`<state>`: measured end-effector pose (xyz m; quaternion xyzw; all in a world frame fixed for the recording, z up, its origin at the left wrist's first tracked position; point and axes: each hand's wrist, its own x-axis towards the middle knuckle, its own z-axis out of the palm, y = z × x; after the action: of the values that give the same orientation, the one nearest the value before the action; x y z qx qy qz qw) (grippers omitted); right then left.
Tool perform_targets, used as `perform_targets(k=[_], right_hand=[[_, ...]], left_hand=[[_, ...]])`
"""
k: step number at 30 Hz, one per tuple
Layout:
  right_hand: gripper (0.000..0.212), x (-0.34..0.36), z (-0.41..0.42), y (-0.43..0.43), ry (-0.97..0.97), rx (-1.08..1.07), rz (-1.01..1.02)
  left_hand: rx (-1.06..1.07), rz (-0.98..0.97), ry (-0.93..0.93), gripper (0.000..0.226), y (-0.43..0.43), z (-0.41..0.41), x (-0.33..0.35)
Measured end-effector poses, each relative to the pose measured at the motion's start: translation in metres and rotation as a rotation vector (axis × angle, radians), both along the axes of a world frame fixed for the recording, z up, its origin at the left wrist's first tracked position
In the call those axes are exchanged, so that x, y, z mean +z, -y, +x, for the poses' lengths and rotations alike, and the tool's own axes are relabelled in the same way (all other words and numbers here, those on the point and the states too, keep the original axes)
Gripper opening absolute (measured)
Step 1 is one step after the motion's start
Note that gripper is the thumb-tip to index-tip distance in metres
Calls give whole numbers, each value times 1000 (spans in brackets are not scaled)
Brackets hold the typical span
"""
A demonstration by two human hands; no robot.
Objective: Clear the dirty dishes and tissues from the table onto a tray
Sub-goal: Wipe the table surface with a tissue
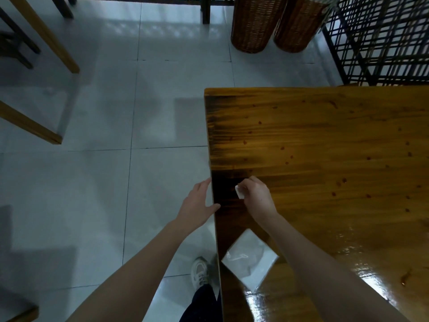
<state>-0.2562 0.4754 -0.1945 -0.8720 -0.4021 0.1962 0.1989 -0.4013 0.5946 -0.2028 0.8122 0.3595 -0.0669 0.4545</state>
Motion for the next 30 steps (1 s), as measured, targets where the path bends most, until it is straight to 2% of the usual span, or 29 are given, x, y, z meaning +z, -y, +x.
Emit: perform_targets(k=[6,11,18,22,30], right_hand=[[13,-3,13,-5,30,140,26],[13,-4,24,-33,26,121,101],[16,1,61,-74,-36,-22,77],[17,3,60,-59,-36,-39,53],[15,-4,42,22,-66,-10,76]], left_hand=[[56,-19,-3,81,-5,6,-6],[83,-21,-29,84,-4,7,-10],[130,-2,-56,83,-7,-11,-16],[160,-24,-68,82,-11,-22,-16],[162,-47,-33,81,-9,-7,-10]])
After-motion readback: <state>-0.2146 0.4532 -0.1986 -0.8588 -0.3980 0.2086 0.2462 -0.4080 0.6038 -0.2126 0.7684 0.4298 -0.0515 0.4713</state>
